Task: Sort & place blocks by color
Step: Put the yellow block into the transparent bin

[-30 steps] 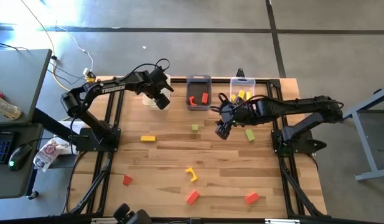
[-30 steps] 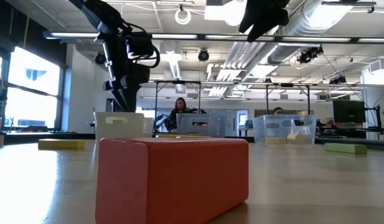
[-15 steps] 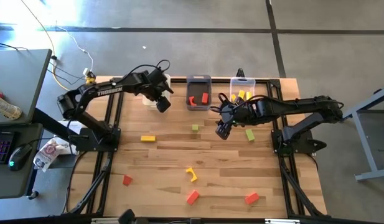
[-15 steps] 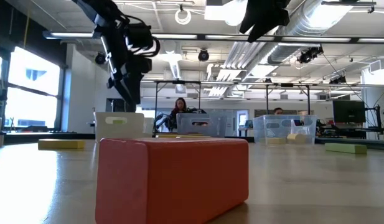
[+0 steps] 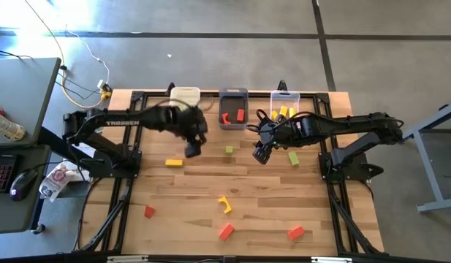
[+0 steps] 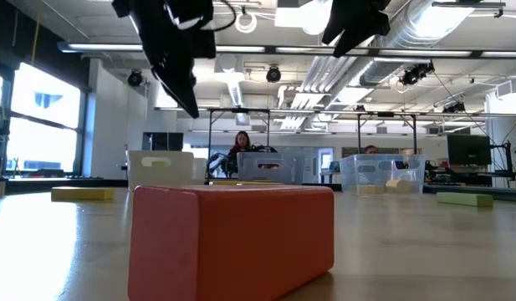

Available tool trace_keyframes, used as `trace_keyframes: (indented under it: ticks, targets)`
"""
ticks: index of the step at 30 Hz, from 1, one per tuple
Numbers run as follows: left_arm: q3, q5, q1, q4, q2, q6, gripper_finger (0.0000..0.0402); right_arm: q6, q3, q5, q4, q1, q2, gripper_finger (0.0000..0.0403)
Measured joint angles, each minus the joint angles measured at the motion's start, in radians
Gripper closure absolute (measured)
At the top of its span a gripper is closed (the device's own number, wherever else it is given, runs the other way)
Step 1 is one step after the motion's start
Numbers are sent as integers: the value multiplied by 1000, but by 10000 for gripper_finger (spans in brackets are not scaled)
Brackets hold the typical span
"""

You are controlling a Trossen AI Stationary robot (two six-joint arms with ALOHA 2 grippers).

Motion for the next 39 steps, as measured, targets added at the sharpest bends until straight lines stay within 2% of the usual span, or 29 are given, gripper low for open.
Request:
trace_keyframes:
  ticks: [6, 11, 19, 23, 31, 39]
  targets:
    - [0, -10, -171, 86, 0, 10, 196, 0, 0, 0, 0, 0, 0, 178]
    - [0, -94, -262, 112, 7, 24, 195, 0, 0, 0, 0, 0, 0, 178]
    - [0, -117, -368, 228, 25, -224, 195, 19, 0, 0, 0, 0, 0, 178]
    - [-1, -196, -431, 264, 42, -326, 195, 17, 0, 0, 0, 0, 0, 178]
    - [1, -312, -546, 322, 82, -378, 195, 18, 0, 1, -3, 0, 0, 178]
    - [0, -322, -611, 384, 165, -379, 195, 18, 0, 0, -3, 0, 0, 178]
